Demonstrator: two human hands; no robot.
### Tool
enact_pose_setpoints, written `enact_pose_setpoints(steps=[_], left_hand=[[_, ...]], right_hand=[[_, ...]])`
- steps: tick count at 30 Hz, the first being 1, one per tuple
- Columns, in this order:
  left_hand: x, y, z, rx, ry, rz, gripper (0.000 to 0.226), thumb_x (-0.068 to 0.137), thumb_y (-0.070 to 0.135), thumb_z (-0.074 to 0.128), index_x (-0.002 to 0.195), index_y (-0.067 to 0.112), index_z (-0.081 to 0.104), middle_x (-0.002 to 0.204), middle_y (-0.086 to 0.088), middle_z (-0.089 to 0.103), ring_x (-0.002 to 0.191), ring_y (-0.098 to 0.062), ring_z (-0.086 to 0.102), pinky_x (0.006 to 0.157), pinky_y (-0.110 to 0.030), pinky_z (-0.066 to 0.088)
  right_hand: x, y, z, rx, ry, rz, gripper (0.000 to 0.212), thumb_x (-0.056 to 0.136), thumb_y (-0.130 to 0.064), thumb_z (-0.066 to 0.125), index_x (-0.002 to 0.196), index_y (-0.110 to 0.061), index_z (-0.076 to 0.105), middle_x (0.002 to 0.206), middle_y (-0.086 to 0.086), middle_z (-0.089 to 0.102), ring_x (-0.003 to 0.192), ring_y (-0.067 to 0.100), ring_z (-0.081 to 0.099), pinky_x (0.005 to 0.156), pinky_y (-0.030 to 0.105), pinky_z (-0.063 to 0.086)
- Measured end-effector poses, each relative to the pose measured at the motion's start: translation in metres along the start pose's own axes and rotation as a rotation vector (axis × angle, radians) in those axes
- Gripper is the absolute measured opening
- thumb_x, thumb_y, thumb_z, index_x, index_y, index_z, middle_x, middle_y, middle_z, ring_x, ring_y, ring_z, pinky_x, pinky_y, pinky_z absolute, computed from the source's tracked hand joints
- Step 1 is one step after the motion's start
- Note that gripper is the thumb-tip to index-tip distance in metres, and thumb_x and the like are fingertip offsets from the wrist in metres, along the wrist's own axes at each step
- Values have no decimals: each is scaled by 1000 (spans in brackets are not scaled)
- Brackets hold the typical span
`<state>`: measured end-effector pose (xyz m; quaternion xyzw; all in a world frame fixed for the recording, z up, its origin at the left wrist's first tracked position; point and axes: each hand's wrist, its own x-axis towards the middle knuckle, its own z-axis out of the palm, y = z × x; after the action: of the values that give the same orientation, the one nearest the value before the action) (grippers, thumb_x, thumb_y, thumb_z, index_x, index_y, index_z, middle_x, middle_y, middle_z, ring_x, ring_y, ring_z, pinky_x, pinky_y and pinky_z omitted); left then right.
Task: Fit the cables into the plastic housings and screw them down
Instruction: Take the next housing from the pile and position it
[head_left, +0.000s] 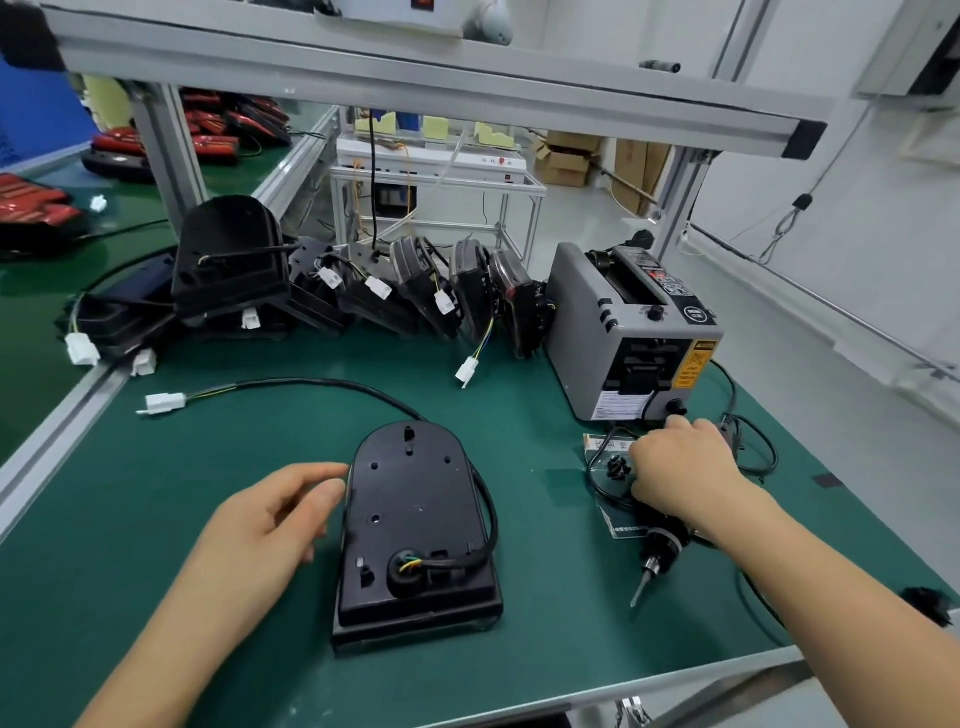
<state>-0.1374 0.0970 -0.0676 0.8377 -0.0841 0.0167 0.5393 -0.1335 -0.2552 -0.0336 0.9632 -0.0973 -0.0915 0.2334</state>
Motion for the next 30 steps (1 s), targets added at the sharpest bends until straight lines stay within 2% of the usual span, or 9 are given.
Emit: enact_pose_setpoints(steps=[3,5,6,9,12,14,17,24,30], left_hand=[[-2,5,1,23,51,44,26,90,23,60,84,48,68,80,22,66,72,2,59,65,-18,44],[-2,12,4,57,97,118,25,88,19,63,84,43,67,87,21,64,81,0,58,70,-15,42],[-2,16,7,66,103,152,24,87,17,65,85,41,67,88,19,63,82,-3,58,70,-13,41],[0,32,24,63,42,240,22,85,12,67,86,34,70,86,17,62,80,-8,58,68,-10,39],[0,48,42,0,-11,305,19,84,22,66,89,40,67,86,17,61,78,-8,58,69,-11,40],[0,52,49,-40,-6,319,25,81,24,66,92,46,65,87,18,62,79,-6,59,70,-10,41],[2,52,52,-50,42,293,31,81,13,72,88,43,68,88,19,63,82,-5,62,73,-16,46],[1,53,52,-25,141,340,23,79,11,74,83,33,70,85,18,64,82,-6,64,71,-20,49],[3,54,49,-22,172,402,20,80,13,71,84,31,63,83,16,64,81,-7,63,69,-22,49]], right_hand=[[-3,2,-8,179,139,63,13,86,-30,48,84,-18,54,87,-5,62,91,19,55,70,30,36],[-9,-2,-20,508,227,88,11,86,-29,50,83,-21,57,76,-7,64,75,16,59,61,28,43],[-12,-10,-27,737,207,62,9,86,-26,52,80,-23,57,71,-7,66,69,14,61,59,27,45],[-30,-49,-50,1567,-82,-73,15,90,-13,55,76,-17,58,72,-1,72,56,9,65,49,19,42],[-43,-83,-59,1944,-304,-180,15,92,-12,55,80,-13,63,74,6,73,53,9,63,45,15,42],[-47,-95,-61,2053,-341,-236,14,93,-12,54,84,-10,65,71,5,71,54,9,62,46,15,43],[-49,-105,-61,2136,-334,-254,12,92,-13,55,88,-8,65,68,4,69,55,7,61,48,15,45],[-54,-116,-61,2234,-245,-239,10,90,-8,57,88,-8,67,67,4,68,57,8,63,51,17,50],[-59,-112,-59,2277,-224,-292,15,86,1,58,98,-3,66,76,10,71,64,14,68,59,21,54]])
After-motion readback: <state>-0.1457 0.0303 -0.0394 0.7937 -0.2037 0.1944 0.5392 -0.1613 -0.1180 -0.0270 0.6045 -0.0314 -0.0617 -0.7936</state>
